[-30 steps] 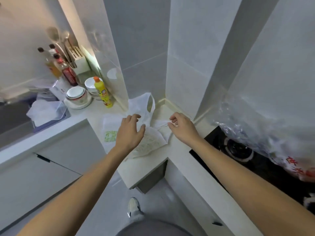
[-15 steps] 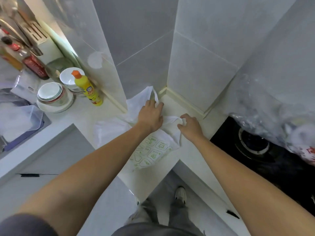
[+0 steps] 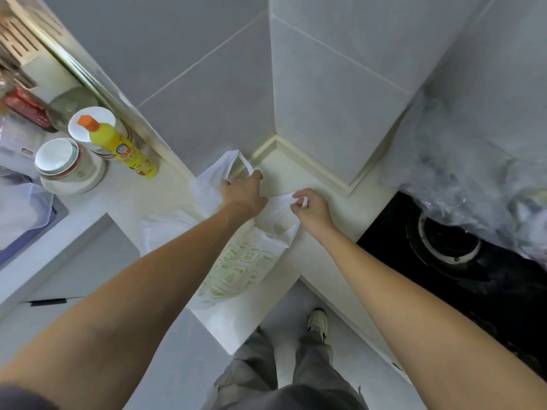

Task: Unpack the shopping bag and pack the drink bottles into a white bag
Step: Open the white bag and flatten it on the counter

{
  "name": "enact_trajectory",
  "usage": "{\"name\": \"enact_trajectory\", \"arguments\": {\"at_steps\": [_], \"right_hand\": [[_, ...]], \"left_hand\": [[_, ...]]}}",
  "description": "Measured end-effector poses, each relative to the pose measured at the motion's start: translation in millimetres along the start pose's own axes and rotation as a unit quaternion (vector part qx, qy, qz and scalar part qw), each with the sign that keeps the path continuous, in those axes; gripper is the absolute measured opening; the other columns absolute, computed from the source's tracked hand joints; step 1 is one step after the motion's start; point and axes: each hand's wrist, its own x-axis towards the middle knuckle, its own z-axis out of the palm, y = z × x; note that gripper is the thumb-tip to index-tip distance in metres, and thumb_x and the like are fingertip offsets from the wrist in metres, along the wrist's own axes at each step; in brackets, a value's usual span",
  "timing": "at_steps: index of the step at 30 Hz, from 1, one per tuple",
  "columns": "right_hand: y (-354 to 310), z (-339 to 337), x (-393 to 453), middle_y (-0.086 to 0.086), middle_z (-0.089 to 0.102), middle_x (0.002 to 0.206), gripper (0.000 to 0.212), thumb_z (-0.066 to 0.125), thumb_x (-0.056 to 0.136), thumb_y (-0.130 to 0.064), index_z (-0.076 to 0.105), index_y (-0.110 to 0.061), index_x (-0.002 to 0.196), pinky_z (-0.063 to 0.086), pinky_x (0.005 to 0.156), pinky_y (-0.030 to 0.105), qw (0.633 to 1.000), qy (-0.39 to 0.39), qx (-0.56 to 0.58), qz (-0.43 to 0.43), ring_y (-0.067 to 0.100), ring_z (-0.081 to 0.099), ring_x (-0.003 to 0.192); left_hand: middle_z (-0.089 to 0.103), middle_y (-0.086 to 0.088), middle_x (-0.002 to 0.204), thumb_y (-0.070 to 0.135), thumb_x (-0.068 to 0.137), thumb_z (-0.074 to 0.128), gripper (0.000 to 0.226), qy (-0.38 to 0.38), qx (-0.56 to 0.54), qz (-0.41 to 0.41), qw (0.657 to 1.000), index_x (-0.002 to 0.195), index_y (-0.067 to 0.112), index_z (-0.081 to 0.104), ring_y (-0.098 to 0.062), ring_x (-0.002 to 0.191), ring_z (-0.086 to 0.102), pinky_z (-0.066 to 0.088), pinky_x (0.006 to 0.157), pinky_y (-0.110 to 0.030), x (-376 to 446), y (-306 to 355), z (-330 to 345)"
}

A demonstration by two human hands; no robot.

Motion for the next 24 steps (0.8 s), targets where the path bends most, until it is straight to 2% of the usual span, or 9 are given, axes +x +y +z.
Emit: {"name": "enact_trajectory", "arguments": {"at_steps": [4, 8, 10, 12, 16, 18, 20, 22, 24], "right_hand": [[-11, -27, -10, 0.005, 0.068, 0.104, 0.022, 0.064, 0.092, -0.009, 0.069, -0.025, 0.106, 0.060, 0.081, 0.039, 0.999, -0.008, 0.001, -0.050, 0.028, 0.071, 0.091], [-27, -58, -30, -0.004, 0.065, 0.095, 0.023, 0.065, 0.092, -0.008, 0.069, -0.027, 0.104, 0.063, 0.077, 0.049, 0.995, -0.007, 0.013, -0.100, 0.024, 0.069, 0.082], [-36, -75, -45, -0.014, 0.062, 0.091, 0.022, 0.064, 0.090, -0.014, 0.069, -0.031, 0.103, 0.061, 0.077, 0.048, 0.989, 0.011, 0.001, -0.144, 0.022, 0.068, 0.082], [-48, -92, -63, -0.017, 0.060, 0.094, 0.022, 0.064, 0.091, -0.014, 0.068, -0.031, 0.106, 0.061, 0.078, 0.046, 0.982, 0.039, -0.021, -0.182, 0.023, 0.068, 0.083], [-74, -122, -109, -0.018, 0.056, 0.100, 0.021, 0.064, 0.096, -0.010, 0.066, -0.026, 0.111, 0.062, 0.072, 0.049, 0.958, 0.122, -0.087, -0.245, 0.014, 0.064, 0.078], [-89, -133, -134, -0.020, 0.054, 0.099, 0.022, 0.065, 0.095, -0.010, 0.065, -0.027, 0.109, 0.062, 0.068, 0.047, 0.940, 0.167, -0.117, -0.275, 0.012, 0.063, 0.075], [-103, -141, -158, -0.011, 0.055, 0.102, 0.025, 0.066, 0.094, -0.007, 0.063, -0.027, 0.109, 0.060, 0.073, 0.044, 0.919, 0.211, -0.140, -0.302, 0.011, 0.062, 0.074], [-114, -146, -180, -0.005, 0.056, 0.106, 0.025, 0.067, 0.093, -0.004, 0.065, -0.021, 0.111, 0.057, 0.079, 0.036, 0.897, 0.250, -0.166, -0.326, 0.008, 0.061, 0.074], [-119, -148, -201, -0.003, 0.056, 0.108, 0.024, 0.067, 0.093, -0.005, 0.066, -0.016, 0.113, 0.054, 0.080, 0.029, 0.881, 0.277, -0.186, -0.337, 0.008, 0.062, 0.074]], "left_hand": [[0.062, 0.002, 0.091, 0.035, 0.094, 0.065, 0.043, 0.057, -0.052, 0.009, 0.997, 0.133, 0.022, 0.050, -0.027, 0.105, 0.061, 0.031, 0.100, -0.042, -16, 13, -6], [0.053, 0.006, 0.077, 0.030, 0.096, 0.062, 0.028, 0.117, -0.099, 0.052, 0.987, 0.121, 0.019, 0.056, -0.027, 0.090, 0.058, 0.035, 0.092, -0.039, -38, 25, -21], [0.059, 0.002, 0.079, 0.024, 0.095, 0.059, 0.021, 0.148, -0.145, 0.080, 0.975, 0.116, 0.019, 0.059, -0.027, 0.083, 0.058, 0.043, 0.083, -0.037, -50, 32, -34], [0.066, -0.006, 0.082, 0.018, 0.095, 0.055, 0.020, 0.172, -0.171, 0.111, 0.964, 0.113, 0.019, 0.060, -0.030, 0.079, 0.062, 0.050, 0.071, -0.040, -62, 38, -49], [0.061, -0.005, 0.064, 0.010, 0.094, 0.048, 0.024, 0.198, -0.177, 0.164, 0.950, 0.112, 0.018, 0.061, -0.026, 0.066, 0.061, 0.054, 0.067, -0.046, -85, 47, -81], [0.057, -0.002, 0.062, 0.007, 0.093, 0.046, 0.026, 0.204, -0.199, 0.192, 0.939, 0.111, 0.016, 0.062, -0.023, 0.064, 0.058, 0.052, 0.062, -0.042, -96, 47, -97], [0.057, -0.005, 0.064, 0.005, 0.092, 0.045, 0.027, 0.211, -0.220, 0.218, 0.927, 0.110, 0.015, 0.062, -0.021, 0.064, 0.055, 0.042, 0.054, -0.033, -110, 44, -112], [0.056, -0.008, 0.062, 0.005, 0.092, 0.043, 0.024, 0.211, -0.242, 0.246, 0.915, 0.108, 0.014, 0.059, -0.029, 0.066, 0.051, 0.033, 0.053, -0.030, -124, 39, -124], [0.055, -0.007, 0.061, 0.008, 0.094, 0.041, 0.020, 0.204, -0.254, 0.260, 0.909, 0.106, 0.015, 0.055, -0.031, 0.065, 0.051, 0.031, 0.052, -0.030, -137, 33, -132]]}}
